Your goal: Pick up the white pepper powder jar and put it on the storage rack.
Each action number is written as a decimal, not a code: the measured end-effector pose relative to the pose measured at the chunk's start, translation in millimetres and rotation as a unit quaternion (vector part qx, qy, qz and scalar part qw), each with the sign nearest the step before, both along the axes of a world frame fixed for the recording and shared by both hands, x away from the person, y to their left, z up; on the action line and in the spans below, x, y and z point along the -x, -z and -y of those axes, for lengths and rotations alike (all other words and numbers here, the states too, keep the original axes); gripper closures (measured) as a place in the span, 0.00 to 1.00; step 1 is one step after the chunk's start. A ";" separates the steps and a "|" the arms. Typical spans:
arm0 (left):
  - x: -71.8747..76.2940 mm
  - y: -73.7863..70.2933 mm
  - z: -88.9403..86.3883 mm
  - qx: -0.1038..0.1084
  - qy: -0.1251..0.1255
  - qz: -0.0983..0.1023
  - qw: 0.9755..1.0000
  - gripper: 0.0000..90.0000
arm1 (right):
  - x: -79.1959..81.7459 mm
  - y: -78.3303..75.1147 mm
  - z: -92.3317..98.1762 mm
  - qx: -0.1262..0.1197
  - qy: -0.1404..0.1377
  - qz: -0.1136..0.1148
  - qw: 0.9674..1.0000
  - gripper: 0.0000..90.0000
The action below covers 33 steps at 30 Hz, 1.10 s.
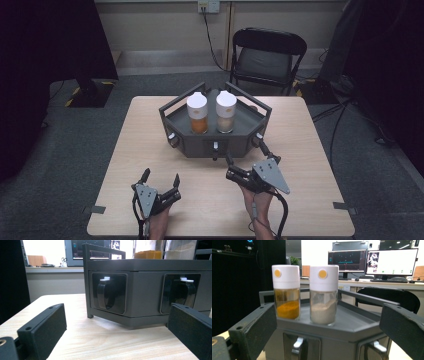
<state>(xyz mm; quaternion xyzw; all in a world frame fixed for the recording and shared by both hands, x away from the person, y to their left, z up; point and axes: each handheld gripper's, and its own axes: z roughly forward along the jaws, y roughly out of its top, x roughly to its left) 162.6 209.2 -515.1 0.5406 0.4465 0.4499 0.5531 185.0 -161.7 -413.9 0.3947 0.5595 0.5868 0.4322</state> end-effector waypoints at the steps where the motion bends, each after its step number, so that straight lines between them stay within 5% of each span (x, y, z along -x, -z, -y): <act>1: 0.0 0.0 0.0 0.000 0.000 0.000 1.000 0.02 | 1.2 1.9 0.0 0.000 0.001 -0.001 1.000 0.00; 33: 0.0 0.0 0.0 0.000 0.000 0.000 1.000 0.02 | 25.9 47.7 5.6 0.000 0.030 -0.005 1.000 0.00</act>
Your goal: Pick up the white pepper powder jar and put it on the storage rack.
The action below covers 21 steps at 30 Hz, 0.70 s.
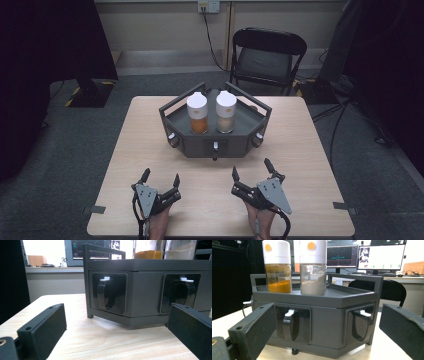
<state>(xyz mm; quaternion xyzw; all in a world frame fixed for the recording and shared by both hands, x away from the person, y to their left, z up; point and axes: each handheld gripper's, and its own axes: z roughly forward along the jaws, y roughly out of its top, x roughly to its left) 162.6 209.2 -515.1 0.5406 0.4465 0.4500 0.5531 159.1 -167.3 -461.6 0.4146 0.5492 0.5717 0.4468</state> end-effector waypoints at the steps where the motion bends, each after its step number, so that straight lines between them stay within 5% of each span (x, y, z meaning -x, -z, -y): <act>1: 0.0 0.0 0.0 0.000 0.000 0.000 1.000 0.02 | 0.5 1.5 0.0 0.000 0.000 -0.001 1.000 0.00; 21: 0.0 0.0 0.0 0.000 0.000 0.000 1.000 0.01 | 6.9 32.0 -3.5 0.009 0.022 -0.012 1.000 0.00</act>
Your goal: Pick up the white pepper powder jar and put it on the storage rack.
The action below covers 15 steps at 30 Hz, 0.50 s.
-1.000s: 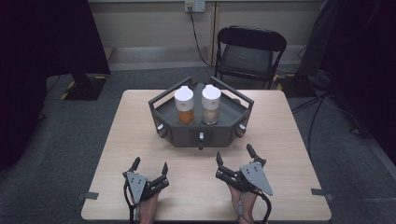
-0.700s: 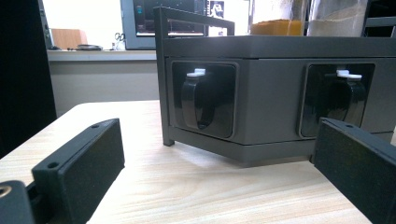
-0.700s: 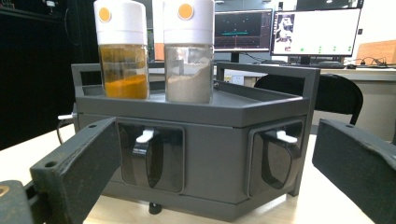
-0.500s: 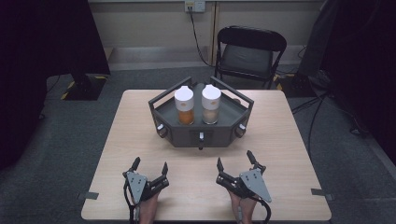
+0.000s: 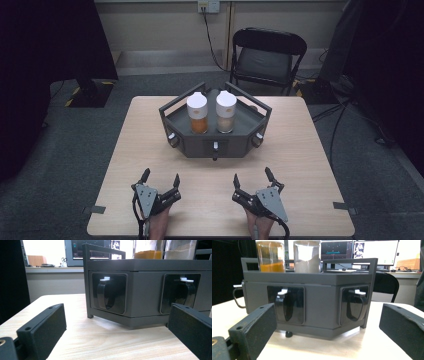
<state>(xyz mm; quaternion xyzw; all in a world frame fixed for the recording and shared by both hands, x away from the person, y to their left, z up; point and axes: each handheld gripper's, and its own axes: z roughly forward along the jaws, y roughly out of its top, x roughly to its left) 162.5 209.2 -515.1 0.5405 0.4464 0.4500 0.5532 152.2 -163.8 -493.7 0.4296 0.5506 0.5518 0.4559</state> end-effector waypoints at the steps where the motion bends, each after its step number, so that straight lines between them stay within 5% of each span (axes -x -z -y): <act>1: 0.0 0.0 0.0 0.000 0.000 0.000 1.000 0.01 | 0.0 1.5 -0.3 0.002 0.001 -0.002 1.000 0.00; 15: 0.1 -0.1 0.0 0.000 0.000 0.000 1.000 0.01 | -0.7 12.0 -1.3 -0.003 0.007 -0.018 1.000 0.00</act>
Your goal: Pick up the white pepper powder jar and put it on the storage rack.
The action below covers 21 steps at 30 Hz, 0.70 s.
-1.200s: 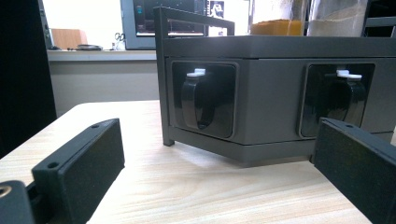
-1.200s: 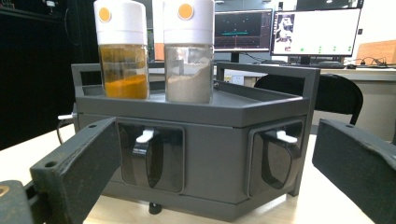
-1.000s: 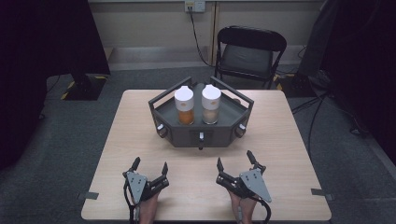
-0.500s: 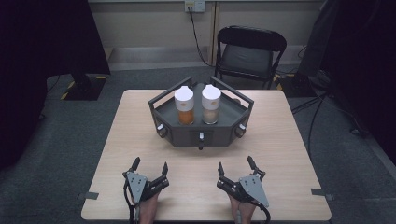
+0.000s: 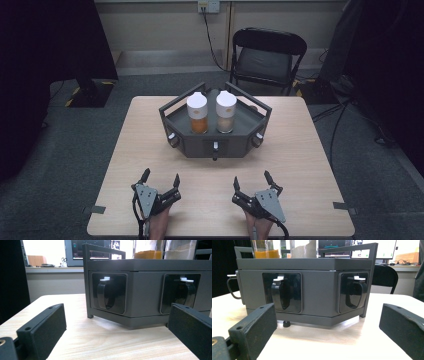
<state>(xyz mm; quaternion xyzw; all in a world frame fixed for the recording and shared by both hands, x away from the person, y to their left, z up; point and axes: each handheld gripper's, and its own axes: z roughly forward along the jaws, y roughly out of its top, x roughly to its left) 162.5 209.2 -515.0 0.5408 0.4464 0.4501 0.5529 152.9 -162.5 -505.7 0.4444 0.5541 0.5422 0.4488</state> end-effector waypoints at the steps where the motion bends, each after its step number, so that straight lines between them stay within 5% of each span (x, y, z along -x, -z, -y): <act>1: 0.0 0.0 0.0 0.000 0.000 0.000 1.000 0.01 | 0.0 0.3 0.1 0.000 0.000 -0.001 1.000 0.00; 21: 0.0 0.0 0.0 0.000 0.000 0.000 1.000 0.01 | 1.2 4.1 2.0 -0.004 -0.002 0.006 1.000 0.00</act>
